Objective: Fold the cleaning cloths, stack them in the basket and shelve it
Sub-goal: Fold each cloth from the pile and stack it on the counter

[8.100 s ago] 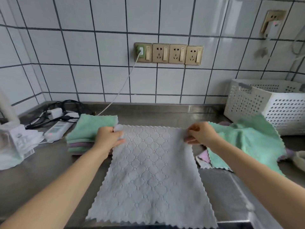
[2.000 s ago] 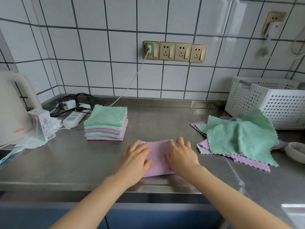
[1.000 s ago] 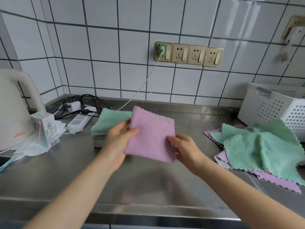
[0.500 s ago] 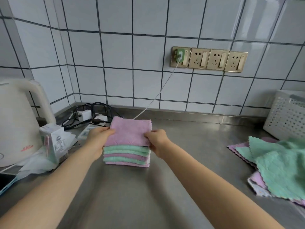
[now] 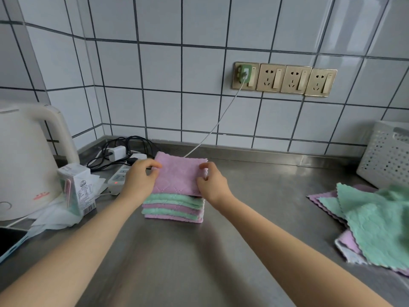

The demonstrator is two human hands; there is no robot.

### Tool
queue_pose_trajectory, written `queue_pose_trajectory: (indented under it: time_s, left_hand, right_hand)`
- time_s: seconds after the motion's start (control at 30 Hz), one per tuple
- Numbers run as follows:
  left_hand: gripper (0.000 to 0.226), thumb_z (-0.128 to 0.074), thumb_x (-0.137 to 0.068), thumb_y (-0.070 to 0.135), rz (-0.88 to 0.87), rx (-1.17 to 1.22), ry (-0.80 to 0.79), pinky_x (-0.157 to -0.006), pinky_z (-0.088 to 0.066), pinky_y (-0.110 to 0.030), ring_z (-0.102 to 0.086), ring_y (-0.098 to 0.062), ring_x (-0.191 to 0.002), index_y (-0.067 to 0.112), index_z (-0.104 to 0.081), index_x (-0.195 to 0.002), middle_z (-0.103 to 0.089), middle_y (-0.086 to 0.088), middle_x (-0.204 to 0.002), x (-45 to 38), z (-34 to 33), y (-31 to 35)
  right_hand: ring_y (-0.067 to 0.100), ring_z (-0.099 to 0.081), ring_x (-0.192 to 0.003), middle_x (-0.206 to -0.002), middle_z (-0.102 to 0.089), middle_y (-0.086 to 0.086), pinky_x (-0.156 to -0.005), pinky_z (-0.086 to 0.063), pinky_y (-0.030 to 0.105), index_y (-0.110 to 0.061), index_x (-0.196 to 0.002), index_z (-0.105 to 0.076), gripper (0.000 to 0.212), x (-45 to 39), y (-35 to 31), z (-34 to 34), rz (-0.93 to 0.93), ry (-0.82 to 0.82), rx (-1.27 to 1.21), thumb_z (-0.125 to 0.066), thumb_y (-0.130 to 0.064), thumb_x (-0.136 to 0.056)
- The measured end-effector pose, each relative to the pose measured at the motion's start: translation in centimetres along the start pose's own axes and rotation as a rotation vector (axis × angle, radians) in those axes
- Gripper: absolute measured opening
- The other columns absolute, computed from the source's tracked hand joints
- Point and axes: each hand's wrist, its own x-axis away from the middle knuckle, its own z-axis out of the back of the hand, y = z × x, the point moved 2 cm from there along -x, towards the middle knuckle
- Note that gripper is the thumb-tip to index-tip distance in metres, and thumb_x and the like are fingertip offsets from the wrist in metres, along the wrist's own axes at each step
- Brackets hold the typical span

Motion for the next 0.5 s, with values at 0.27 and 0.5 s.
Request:
queue_pose_trajectory:
  time_s: [0.27, 0.5]
  left_hand:
    - [0.02, -0.055, -0.09, 0.02, 0.021, -0.218, -0.133, -0.092, -0.042, -0.032, -0.058, -0.026, -0.109, 0.013, -0.072, -0.099, -0.067, -0.008, -0.108, -0.2, 1.5, 1.3]
    - [0.035, -0.055, -0.088, 0.007, -0.23, -0.234, -0.044, -0.097, -0.043, -0.037, -0.057, -0.027, -0.108, 0.012, -0.06, -0.122, -0.06, -0.009, -0.119, 2.6, 0.5, 8.2]
  right_hand:
    - [0.031, -0.063, -0.091, -0.116, -0.058, 0.017, -0.074, -0.057, 0.04, -0.012, -0.134, -0.038, 0.046, 1.5, -0.2, 2.6, -0.078, -0.131, 0.176, -0.048, -0.023, -0.091]
    - [0.023, -0.057, -0.098, -0.109, -0.061, 0.004, -0.078, -0.044, 0.026, -0.014, -0.133, -0.045, 0.042, 6.0, 1.0, 9.7, 0.064, -0.124, 0.42, -0.048, -0.024, -0.092]
